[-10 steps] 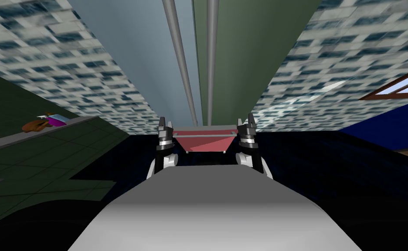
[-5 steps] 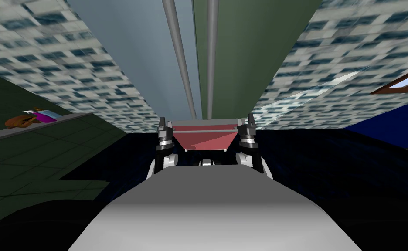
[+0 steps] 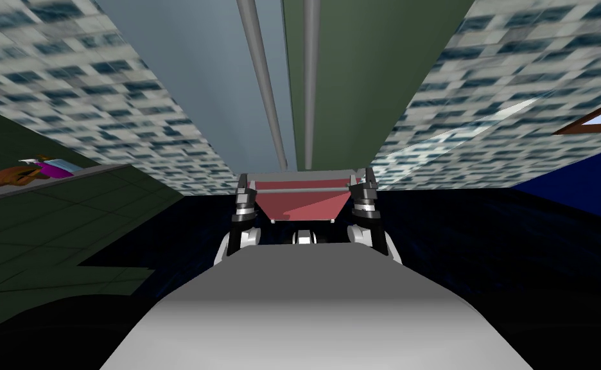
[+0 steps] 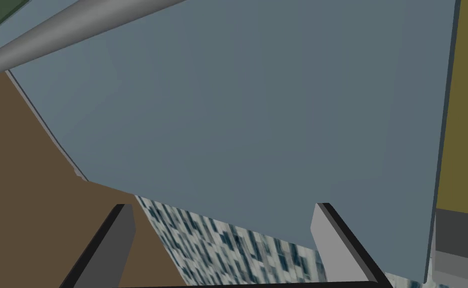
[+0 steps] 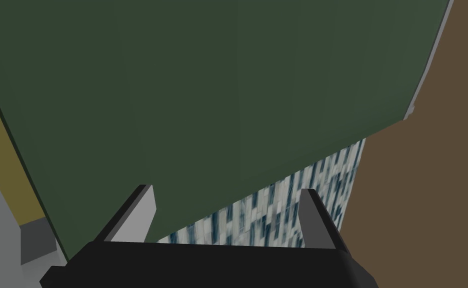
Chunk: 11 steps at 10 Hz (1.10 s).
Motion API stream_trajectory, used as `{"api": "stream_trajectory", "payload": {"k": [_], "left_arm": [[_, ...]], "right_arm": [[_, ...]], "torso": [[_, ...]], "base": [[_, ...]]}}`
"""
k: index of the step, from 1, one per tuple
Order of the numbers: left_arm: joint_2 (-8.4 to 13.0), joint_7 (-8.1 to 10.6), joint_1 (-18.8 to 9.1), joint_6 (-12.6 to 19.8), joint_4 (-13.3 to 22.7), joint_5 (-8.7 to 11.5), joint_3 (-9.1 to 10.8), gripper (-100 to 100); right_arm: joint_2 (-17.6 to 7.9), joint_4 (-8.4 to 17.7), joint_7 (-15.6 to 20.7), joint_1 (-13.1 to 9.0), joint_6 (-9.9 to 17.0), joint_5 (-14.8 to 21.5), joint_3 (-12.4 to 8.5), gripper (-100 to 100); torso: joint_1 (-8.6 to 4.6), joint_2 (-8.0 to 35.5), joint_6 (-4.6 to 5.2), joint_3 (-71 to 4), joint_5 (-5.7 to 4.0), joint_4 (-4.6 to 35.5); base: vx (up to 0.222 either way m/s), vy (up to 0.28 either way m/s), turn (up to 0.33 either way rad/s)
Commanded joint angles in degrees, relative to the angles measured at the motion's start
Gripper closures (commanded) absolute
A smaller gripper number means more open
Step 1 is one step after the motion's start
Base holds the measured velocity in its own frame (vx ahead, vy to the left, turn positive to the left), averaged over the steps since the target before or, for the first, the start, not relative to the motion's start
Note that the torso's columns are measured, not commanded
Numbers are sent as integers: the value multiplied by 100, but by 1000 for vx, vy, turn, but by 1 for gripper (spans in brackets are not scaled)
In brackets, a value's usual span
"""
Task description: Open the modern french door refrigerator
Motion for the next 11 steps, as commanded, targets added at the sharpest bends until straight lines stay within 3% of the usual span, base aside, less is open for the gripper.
{"api": "stream_trajectory", "payload": {"k": [1,6,11], "left_arm": [[207,-43,-30,-209,292,-22,0,-100],[473,-140,-124,-717,1053,-65,20,-100],[605,-228,-212,-1177,1746,-103,39,-100]], "right_arm": [[0,0,0,0,0,0,0,0],[0,0,0,0,0,0,0,0],[0,0,0,0,0,0,0,0]], "torso": [[1,1,0,-1,0,1],[0,2,0,-1,0,2],[1,8,0,3,0,4]], "base": [[31,-10,-7],[38,-20,-9],[31,-14,-8]]}}
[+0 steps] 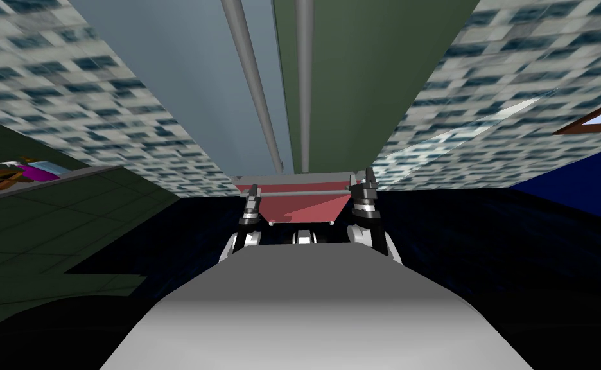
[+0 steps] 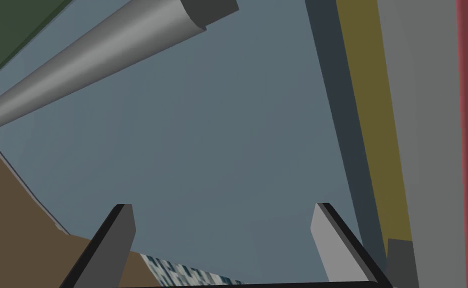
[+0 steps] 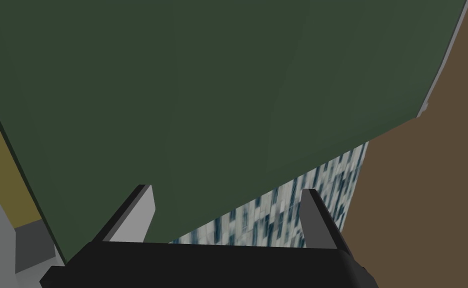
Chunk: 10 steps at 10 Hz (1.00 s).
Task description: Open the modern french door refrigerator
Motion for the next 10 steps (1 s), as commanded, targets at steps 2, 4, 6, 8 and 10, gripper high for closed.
{"api": "stream_trajectory", "payload": {"k": [2,4,6,8,10], "left_arm": [[108,-82,-96,-437,622,-35,23,-100],[130,-107,-119,-565,846,-46,28,-100],[152,-157,-166,-828,1197,-69,38,-100],[152,-183,-190,-963,1427,-80,44,-100],[139,-234,-240,-1234,1807,-103,55,-100]], "right_arm": [[0,0,0,0,0,0,0,0],[0,0,0,0,0,0,0,0],[0,0,0,0,0,0,0,0],[0,0,0,0,0,0,0,0],[0,0,0,0,0,0,0,0]], "torso": [[1,-8,0,-5,0,-2],[-2,-5,0,-4,-1,-2],[5,5,0,3,1,1],[-1,-4,0,-2,0,-1],[3,-1,0,-1,1,0]], "base": [[48,-18,-10],[45,-25,-7],[33,-13,-10],[37,-19,-7],[35,-12,-12]]}}
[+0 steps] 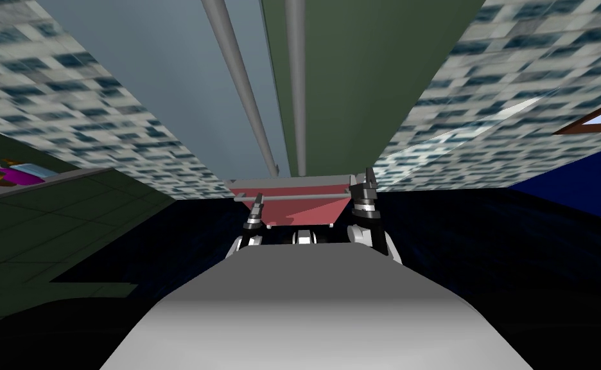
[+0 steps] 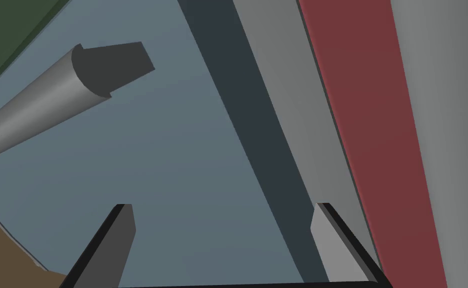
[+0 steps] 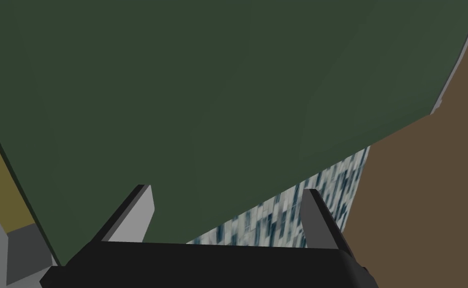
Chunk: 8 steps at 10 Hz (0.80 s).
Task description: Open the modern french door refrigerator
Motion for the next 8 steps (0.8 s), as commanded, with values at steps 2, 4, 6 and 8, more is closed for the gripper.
{"api": "stream_trajectory", "payload": {"k": [2,4,6,8], "left_arm": [[-13,-59,-49,-362,513,-23,21,-100],[-53,-110,-98,-631,872,-46,32,-100],[-79,-136,-122,-765,1109,-58,38,-100],[-141,-186,-168,-1028,1448,-80,48,-100]], "right_arm": [[0,0,0,0,0,0,0,0],[0,0,0,0,0,0,0,0],[0,0,0,0,0,0,0,0],[0,0,0,0,0,0,0,0]], "torso": [[-2,0,0,-1,-1,0],[-4,-3,0,-2,-1,-1],[-2,-5,0,-3,-1,-1],[7,-29,12,-13,14,-22]], "base": [[30,-16,-4],[42,-20,-12],[45,-17,0],[33,-15,-2]]}}
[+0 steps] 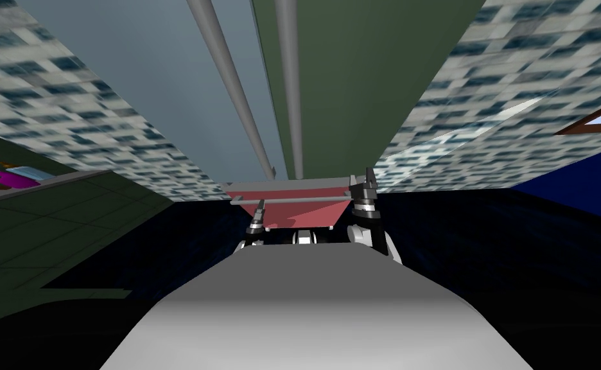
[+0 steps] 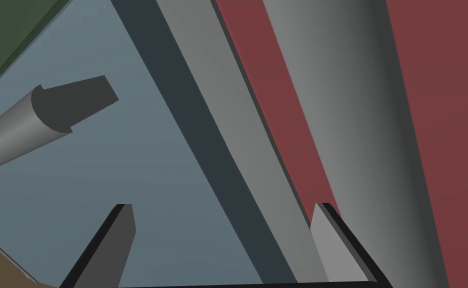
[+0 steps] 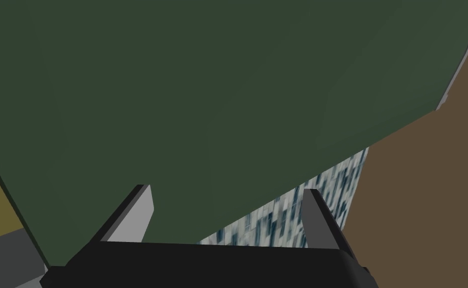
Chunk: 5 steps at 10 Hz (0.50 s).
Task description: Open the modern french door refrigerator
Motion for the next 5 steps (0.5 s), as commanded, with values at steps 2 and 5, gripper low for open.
{"api": "stream_trajectory", "payload": {"k": [2,5], "left_arm": [[-86,-60,-55,-309,504,-33,2,-100],[-165,-107,-97,-556,824,-54,12,-100]], "right_arm": [[0,0,0,0,0,0,0,0],[0,0,0,0,0,0,0,0]], "torso": [[4,-30,9,-16,10,-19],[4,-64,23,-32,21,-36]], "base": [[20,-11,2],[23,-12,3]]}}
